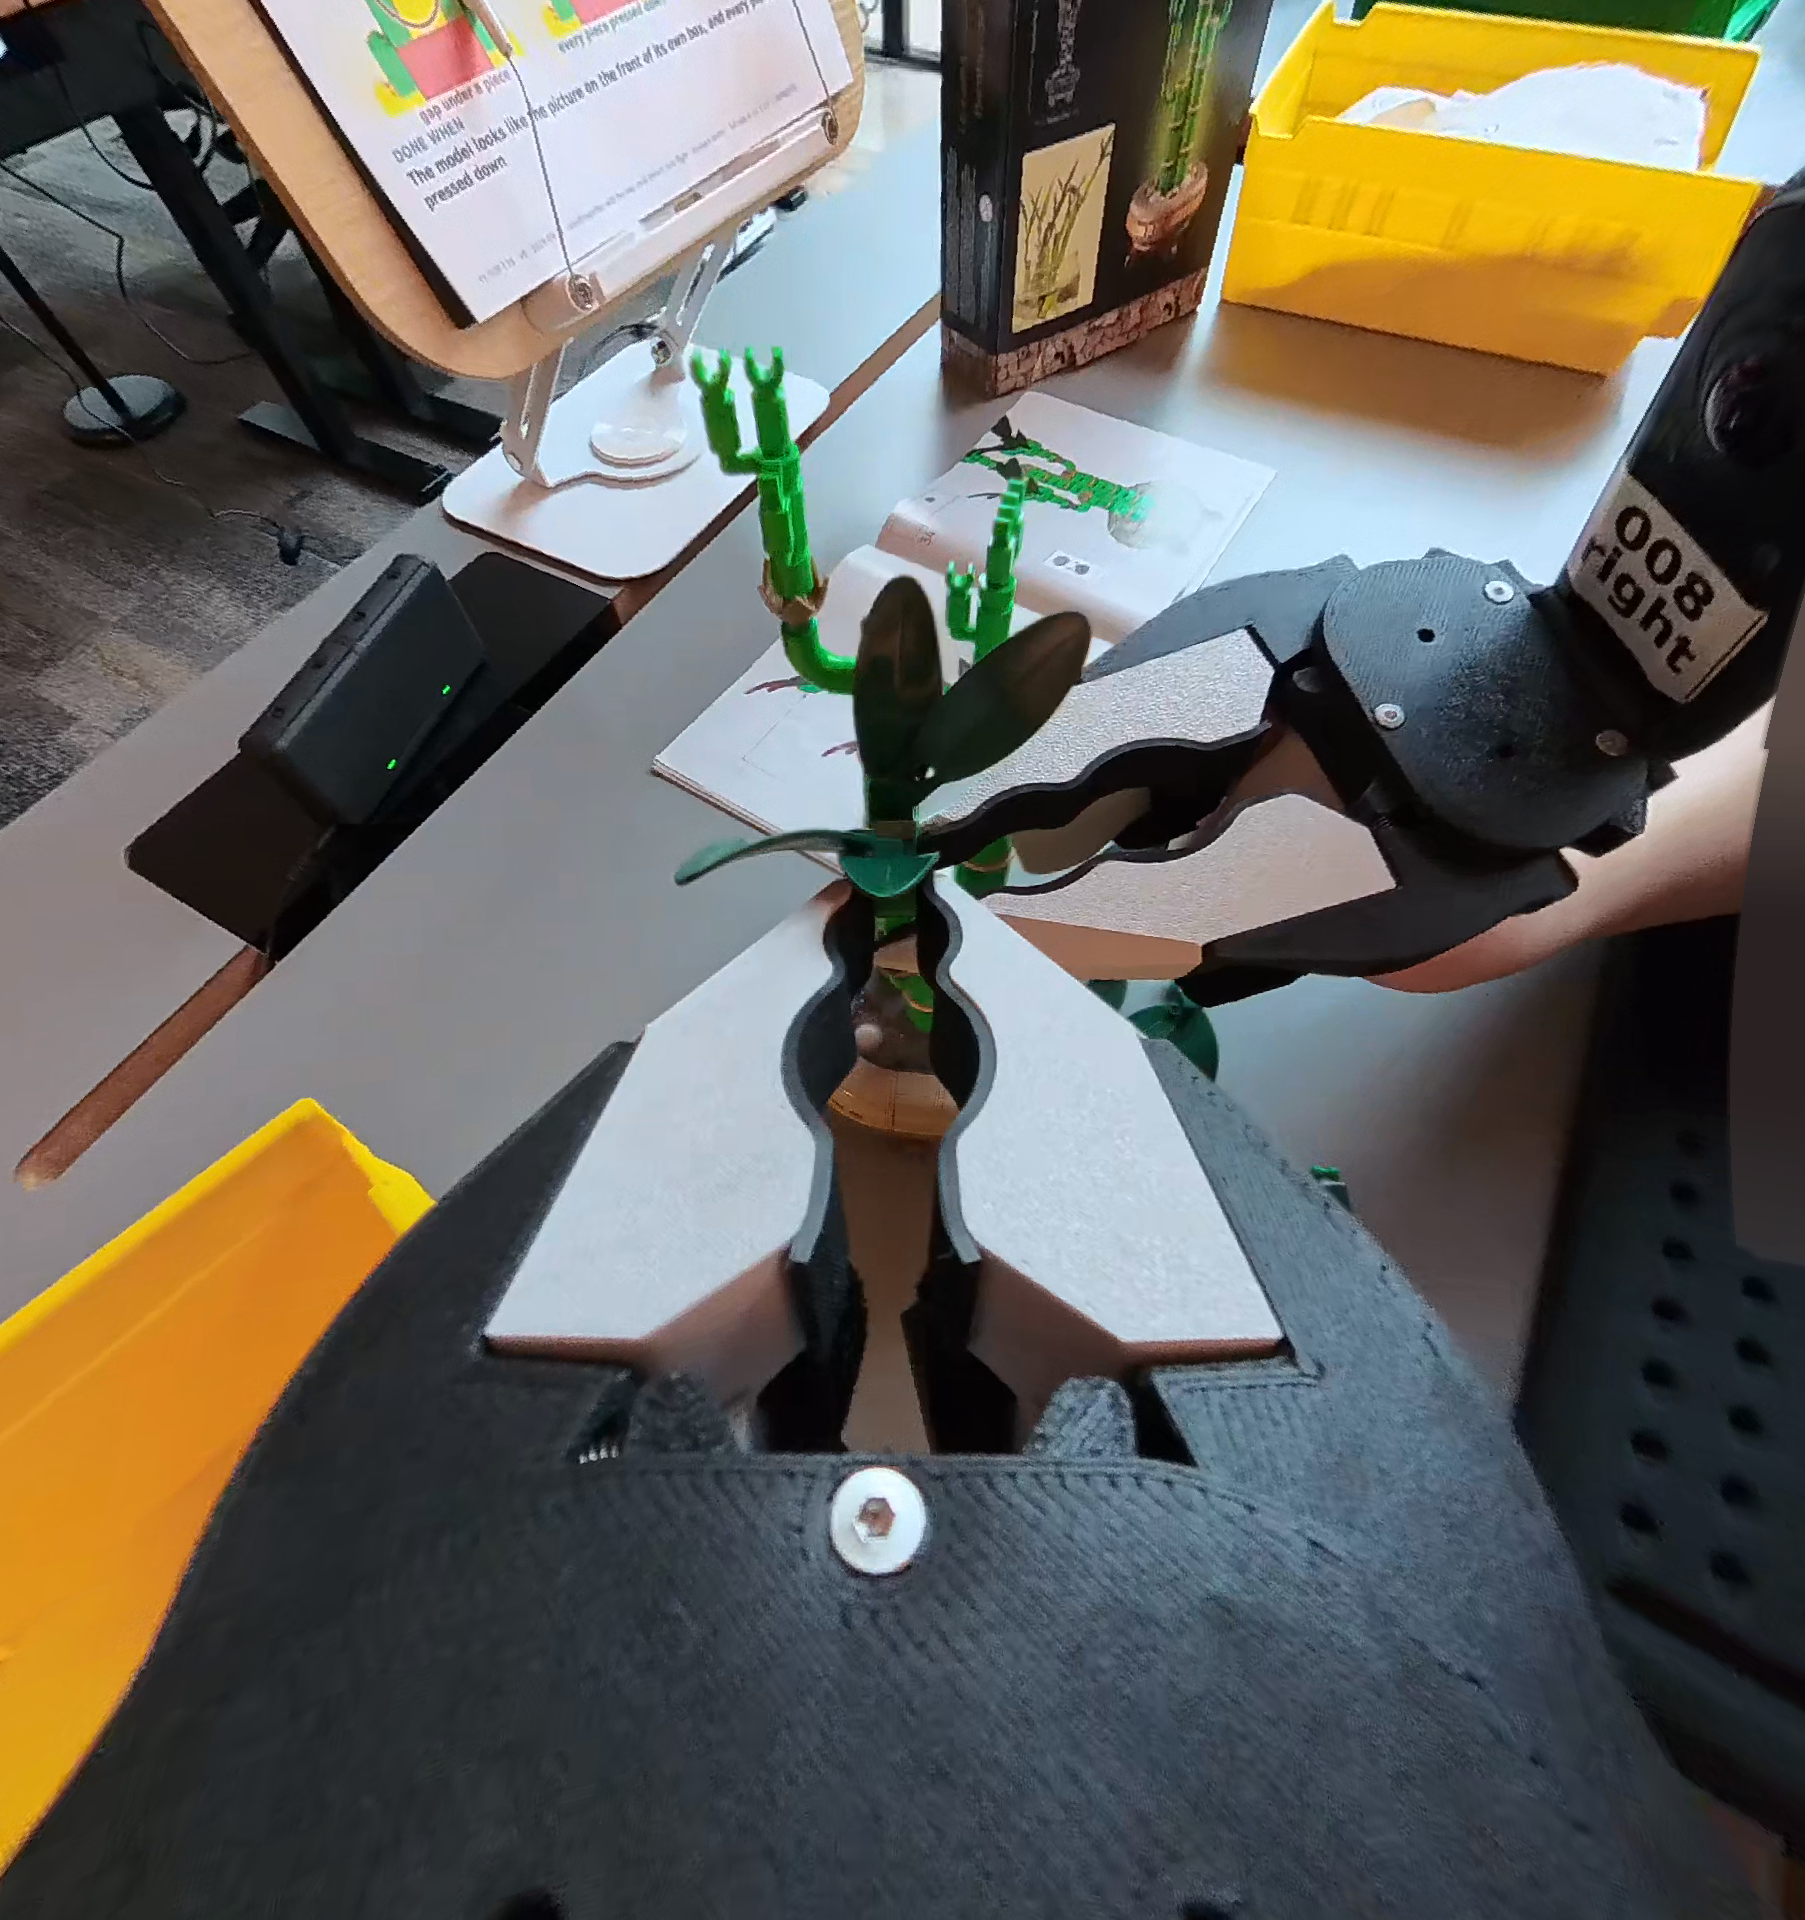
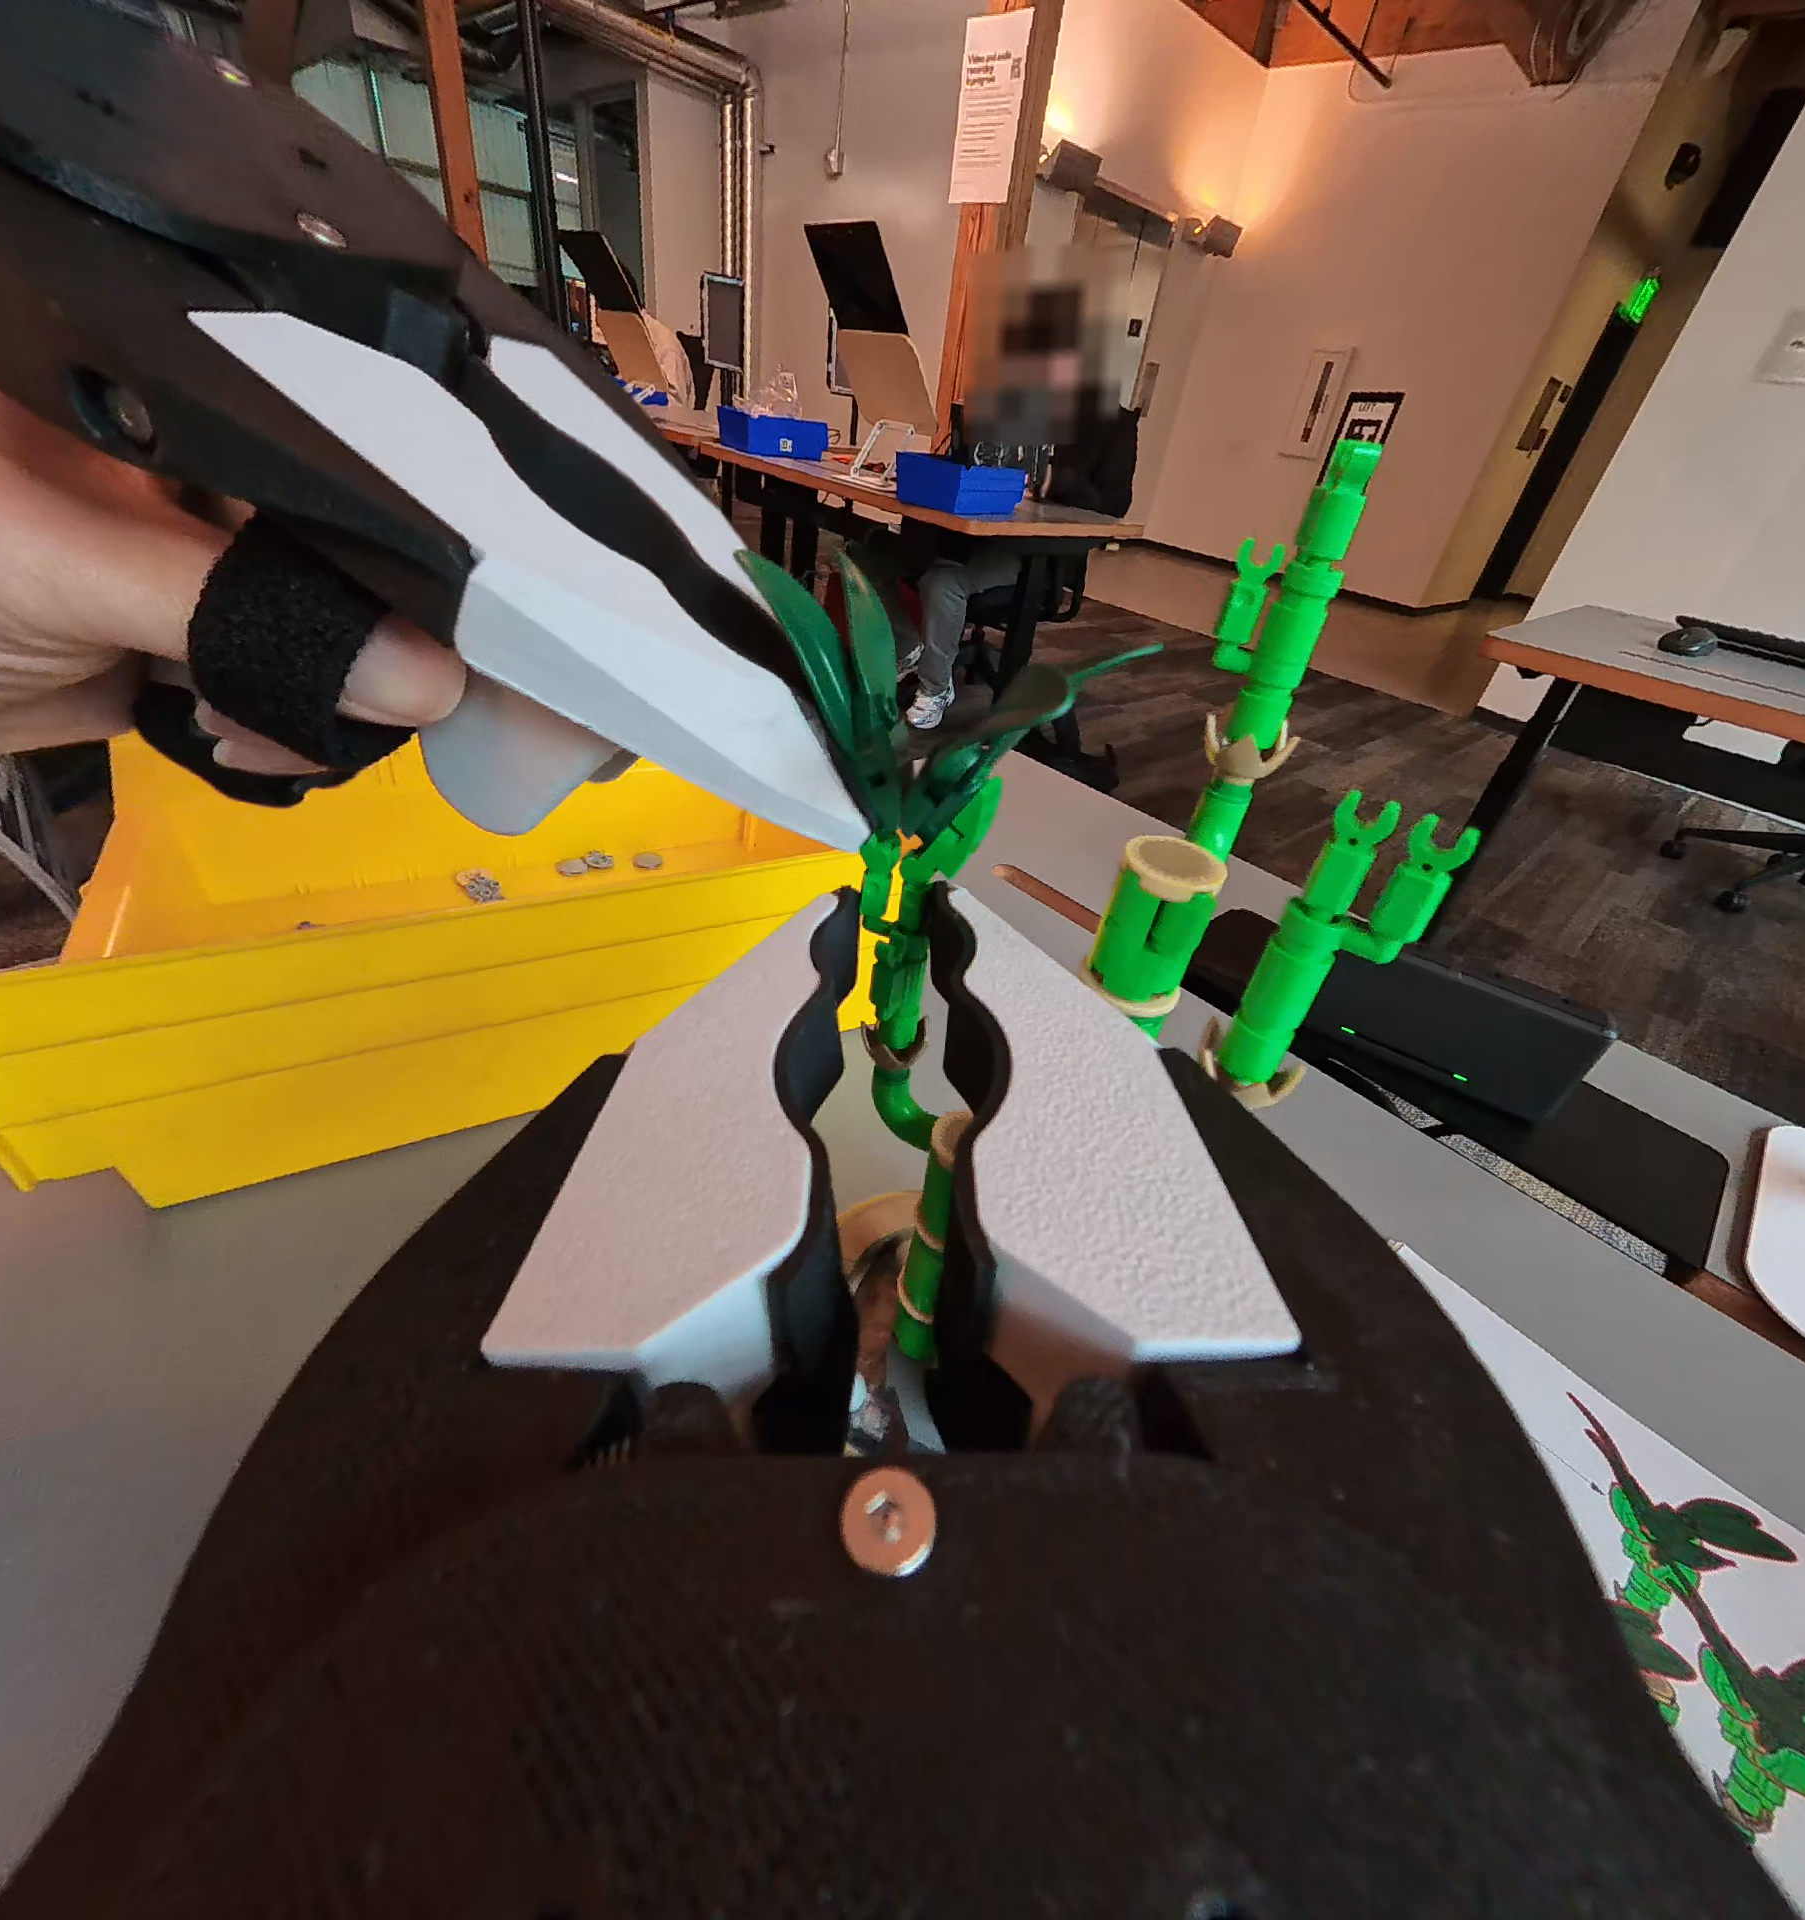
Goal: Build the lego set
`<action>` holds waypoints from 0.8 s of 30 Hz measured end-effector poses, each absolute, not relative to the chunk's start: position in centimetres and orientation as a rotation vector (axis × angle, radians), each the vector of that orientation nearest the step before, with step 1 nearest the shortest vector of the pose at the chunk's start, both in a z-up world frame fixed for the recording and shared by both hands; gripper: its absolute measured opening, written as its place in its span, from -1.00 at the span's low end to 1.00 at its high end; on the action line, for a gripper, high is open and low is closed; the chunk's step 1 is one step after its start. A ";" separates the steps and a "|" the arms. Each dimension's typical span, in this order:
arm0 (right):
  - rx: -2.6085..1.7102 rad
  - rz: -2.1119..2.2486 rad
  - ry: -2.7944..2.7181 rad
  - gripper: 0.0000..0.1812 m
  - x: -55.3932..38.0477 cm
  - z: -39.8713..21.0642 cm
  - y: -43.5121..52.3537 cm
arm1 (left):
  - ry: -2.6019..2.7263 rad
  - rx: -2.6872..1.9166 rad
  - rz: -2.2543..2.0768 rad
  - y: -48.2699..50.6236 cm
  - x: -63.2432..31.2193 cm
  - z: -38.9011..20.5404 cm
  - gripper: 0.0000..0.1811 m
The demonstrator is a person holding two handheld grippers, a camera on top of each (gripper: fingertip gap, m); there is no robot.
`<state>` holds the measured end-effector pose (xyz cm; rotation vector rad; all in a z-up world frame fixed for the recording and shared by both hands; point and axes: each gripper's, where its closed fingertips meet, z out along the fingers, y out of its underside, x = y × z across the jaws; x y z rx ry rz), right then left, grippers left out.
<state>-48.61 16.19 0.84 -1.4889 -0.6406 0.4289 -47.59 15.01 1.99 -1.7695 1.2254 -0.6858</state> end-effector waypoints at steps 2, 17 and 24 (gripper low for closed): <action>-1.489 0.439 -0.632 -0.88 -48.4 0.9 16.3 | 1.226 -1.756 -0.660 15.1 -47.4 2.1 -0.93; -1.499 0.461 -0.606 -0.87 -48.2 0.9 16.5 | 1.055 -1.686 -0.817 15.3 -47.3 2.2 -0.93; -1.496 0.456 -0.609 -0.87 -48.3 0.8 16.5 | 1.036 -1.619 -0.824 15.3 -47.5 2.2 -0.93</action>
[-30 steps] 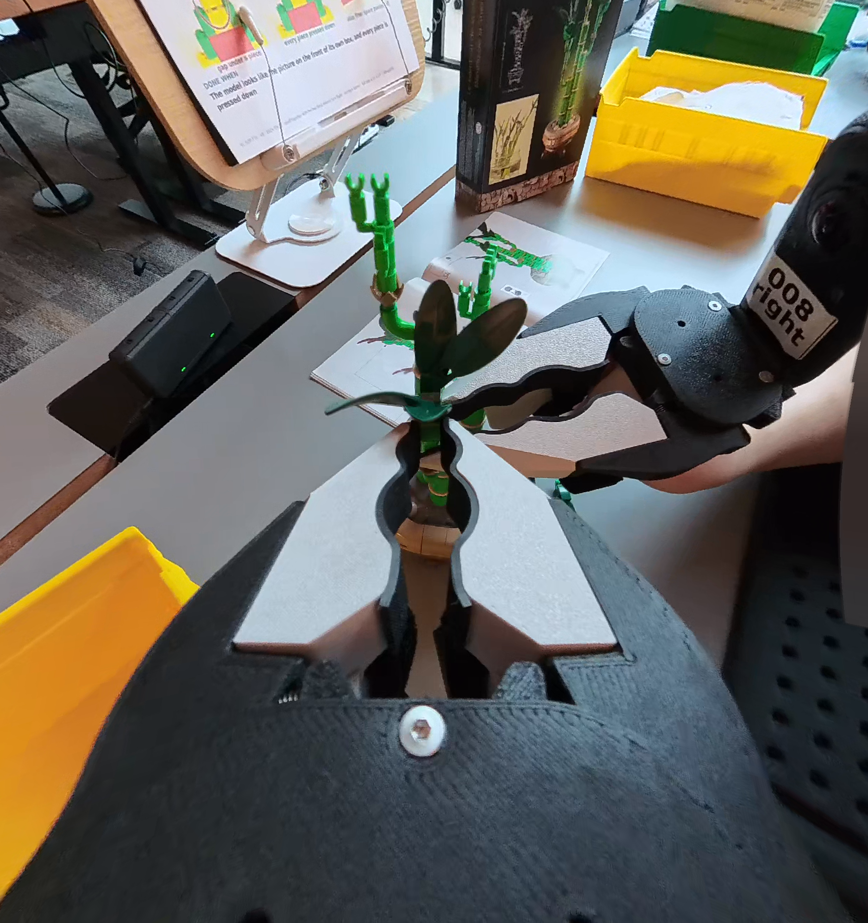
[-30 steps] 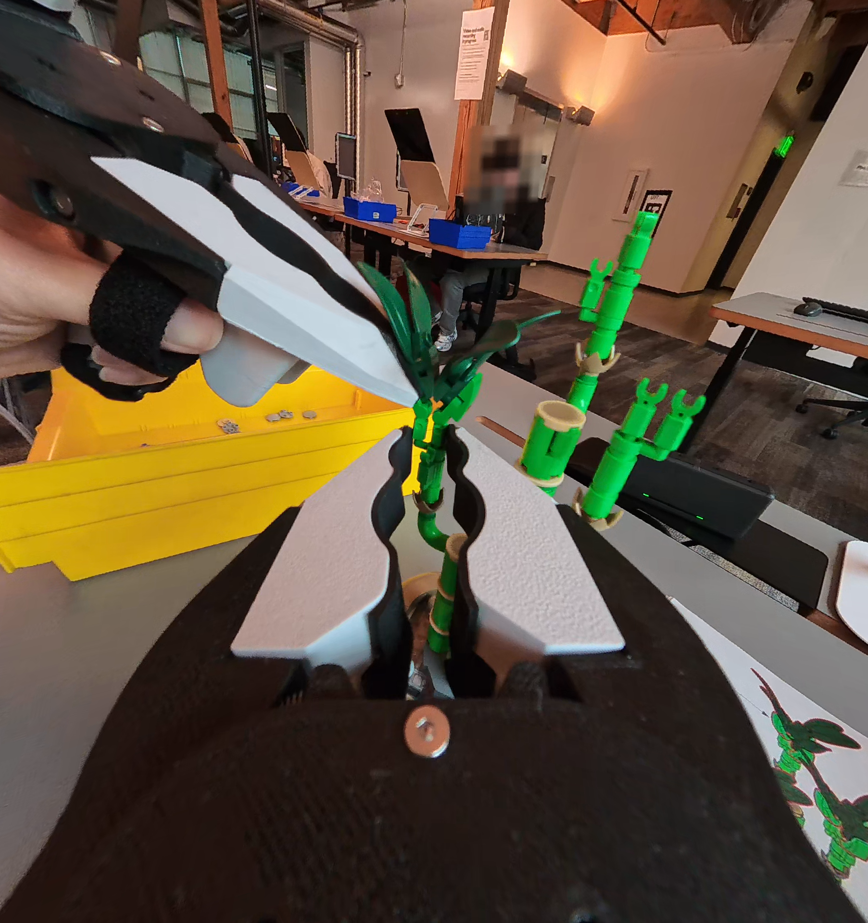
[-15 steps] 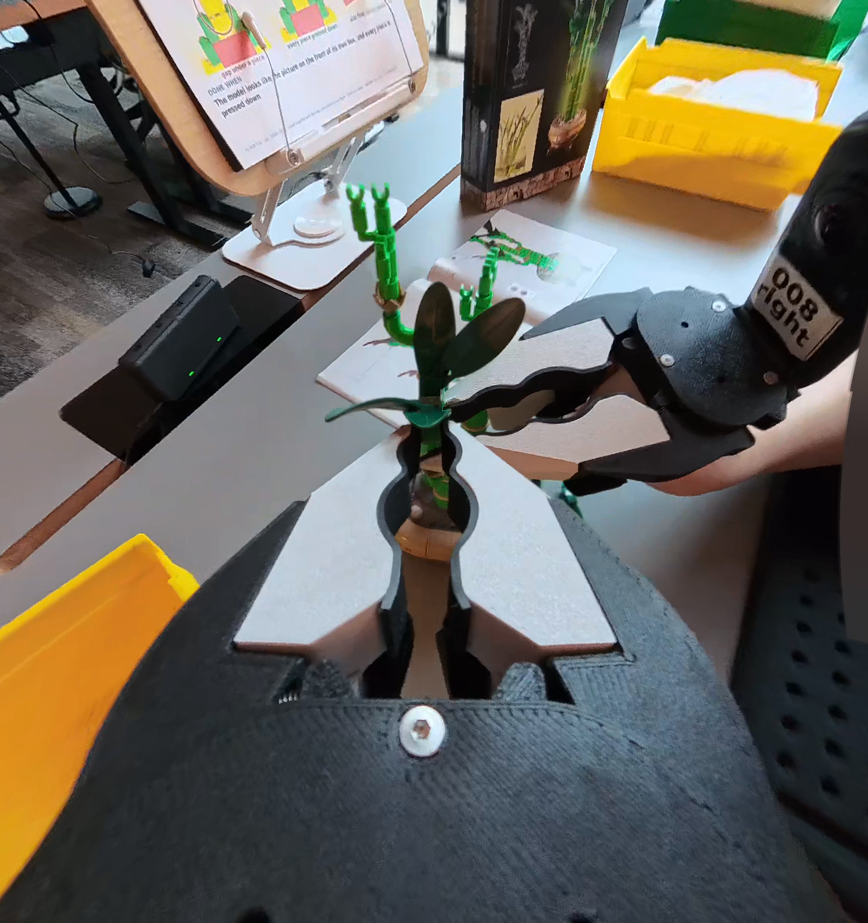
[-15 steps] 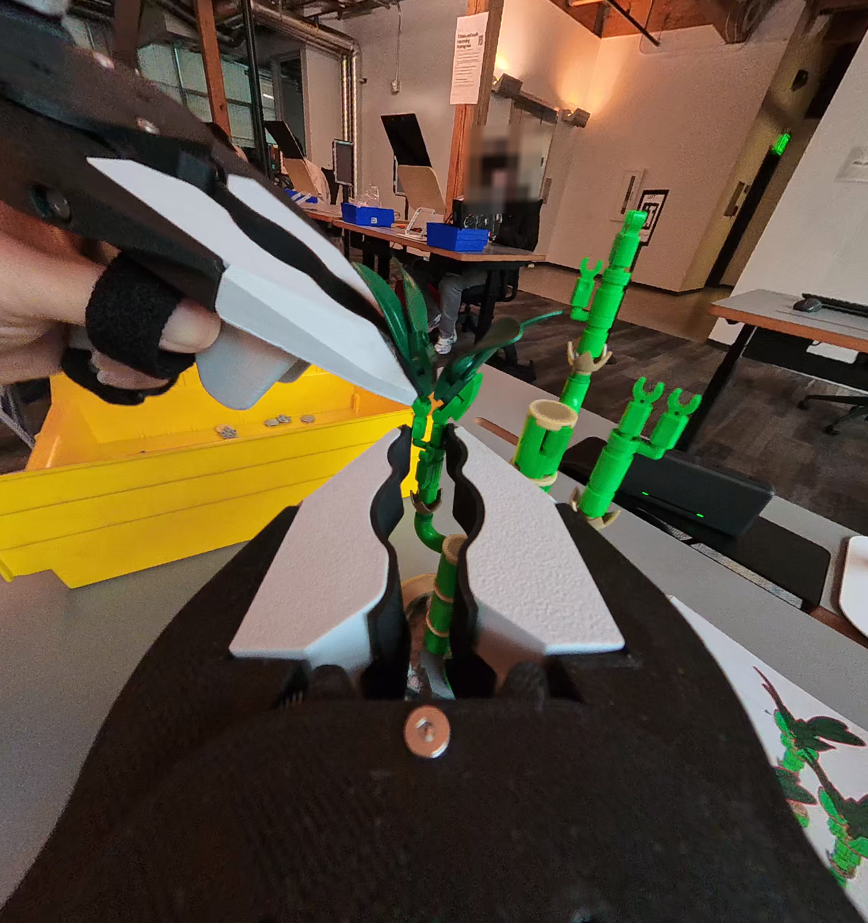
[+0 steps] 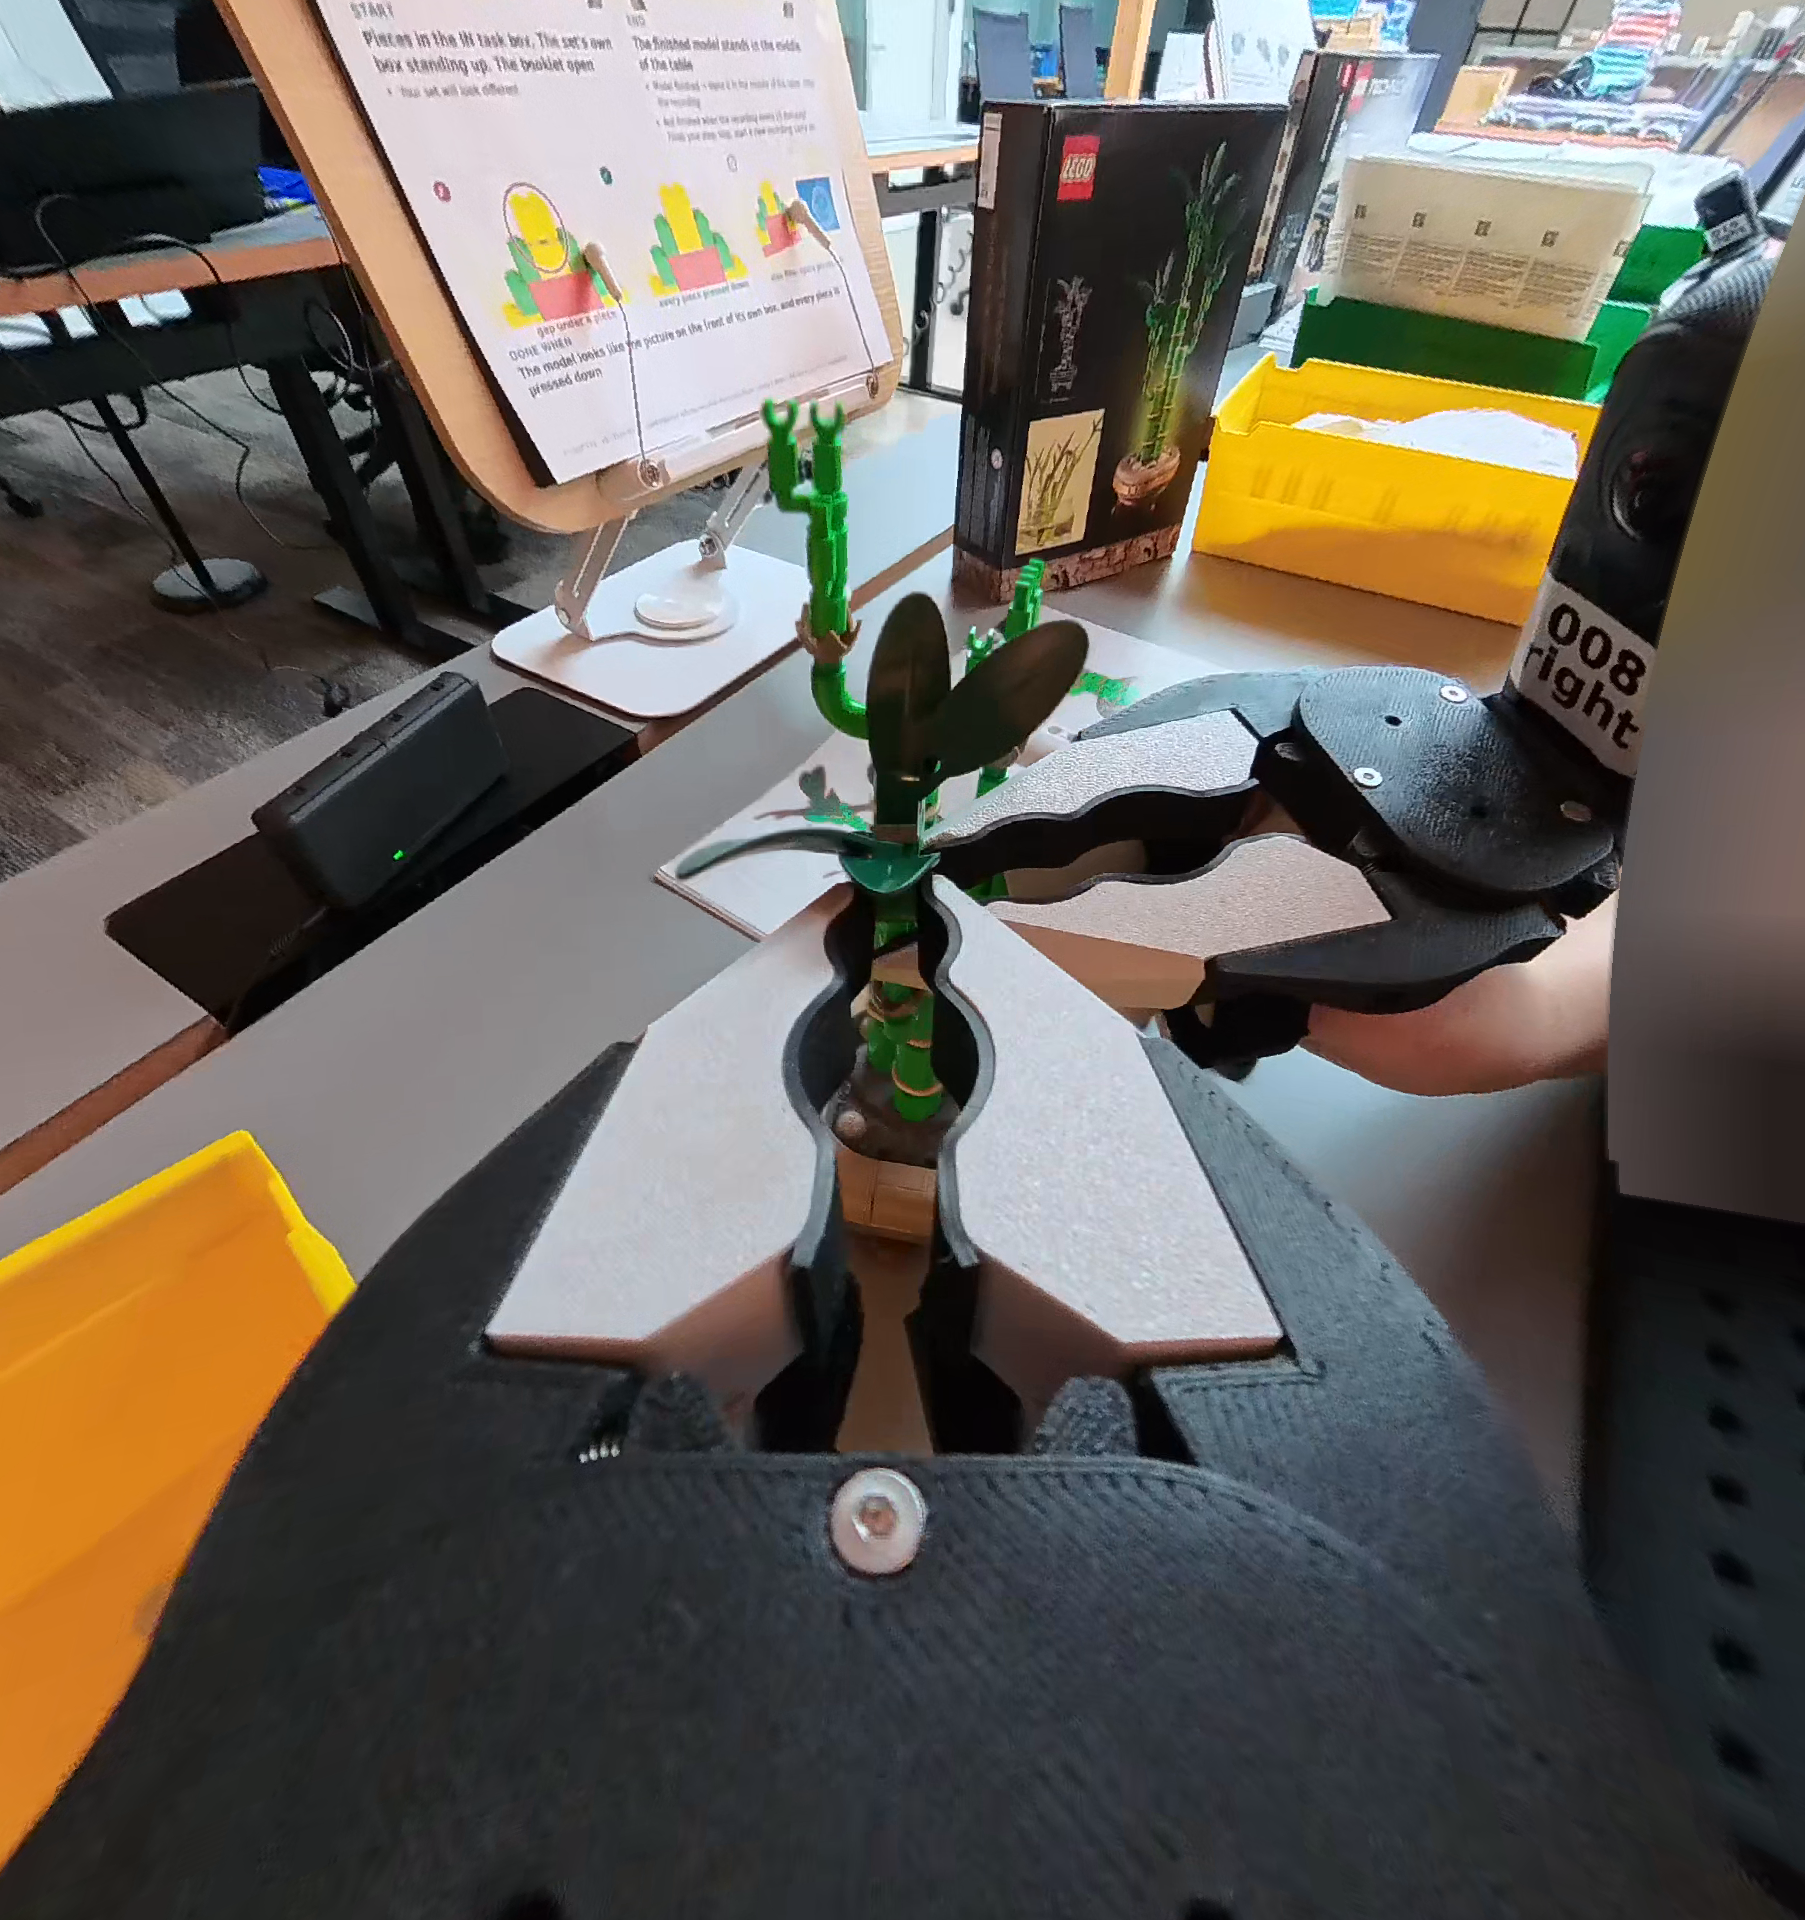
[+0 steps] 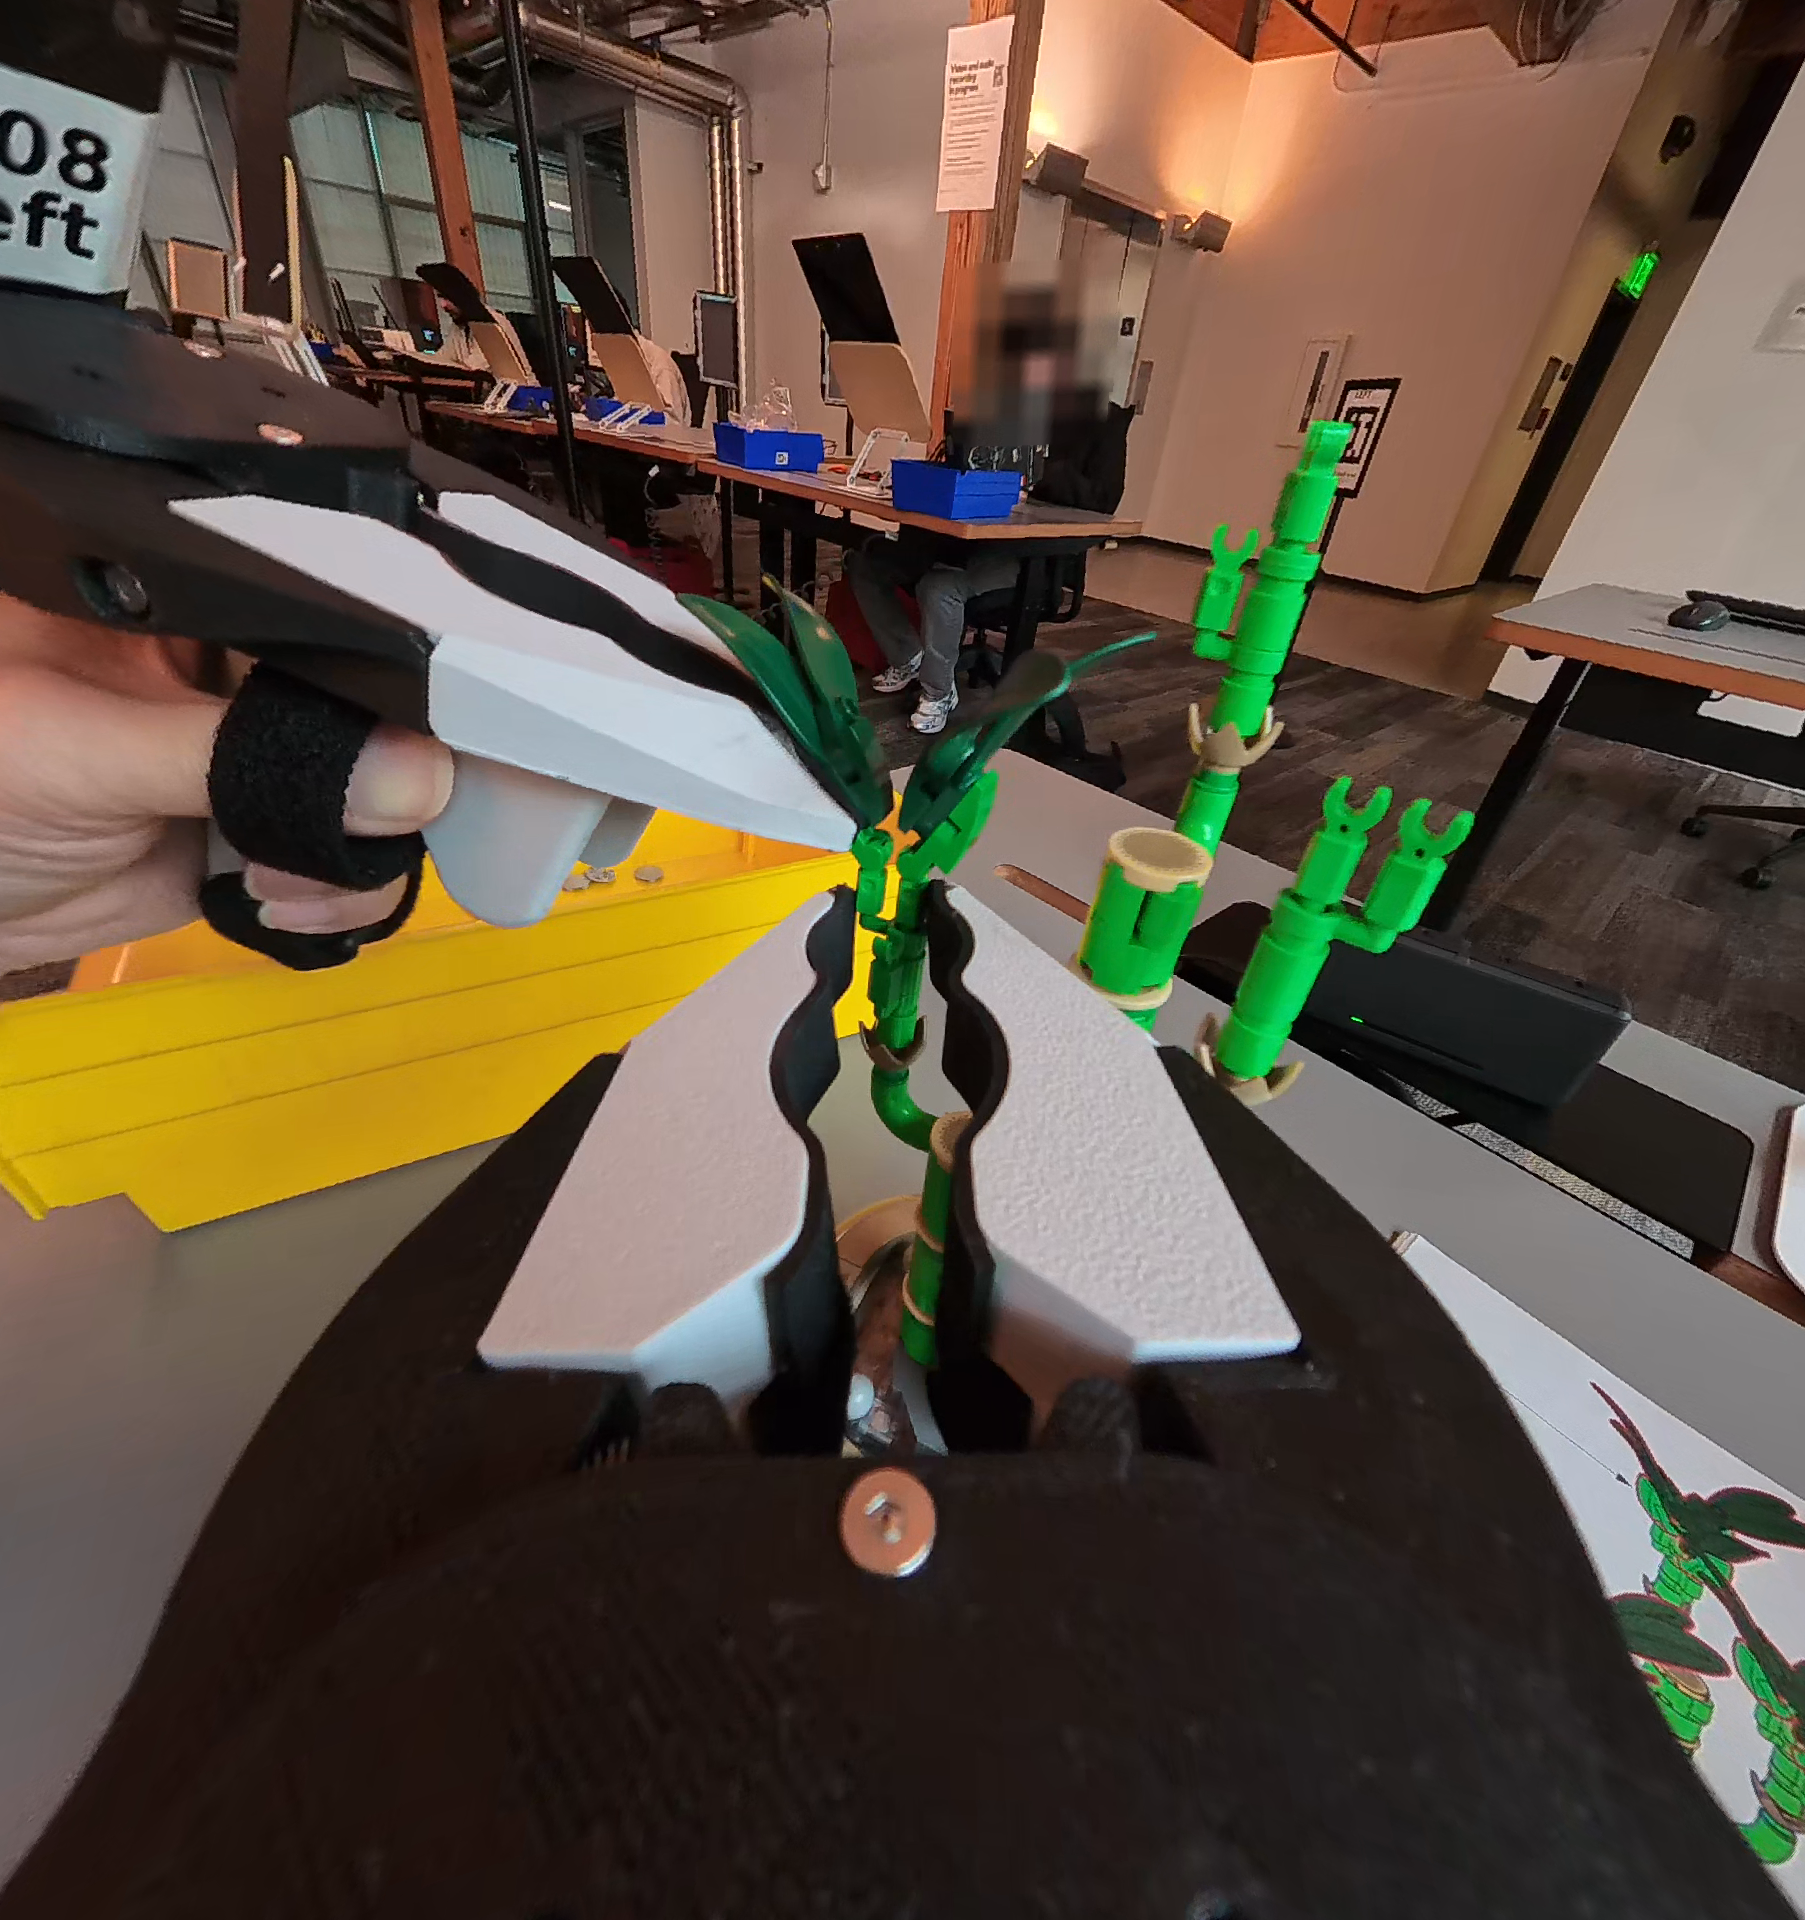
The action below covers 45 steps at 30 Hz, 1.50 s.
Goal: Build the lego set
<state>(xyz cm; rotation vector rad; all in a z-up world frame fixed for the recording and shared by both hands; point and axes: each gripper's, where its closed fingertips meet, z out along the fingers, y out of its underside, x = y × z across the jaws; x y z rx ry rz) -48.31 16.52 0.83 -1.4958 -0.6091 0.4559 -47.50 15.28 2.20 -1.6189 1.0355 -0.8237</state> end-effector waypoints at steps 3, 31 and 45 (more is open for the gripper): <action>-1.497 0.460 -0.601 -0.87 -48.2 0.9 16.6 | 1.033 -1.561 -0.801 15.3 -47.3 2.3 -0.93; -1.488 0.440 -0.628 -0.87 -48.4 0.8 16.5 | 0.989 -1.560 -0.758 15.4 -47.2 1.7 -0.92; -1.489 0.417 -0.638 -0.88 -48.5 0.8 16.4 | 1.056 -1.547 -0.707 15.3 -47.3 1.5 -0.93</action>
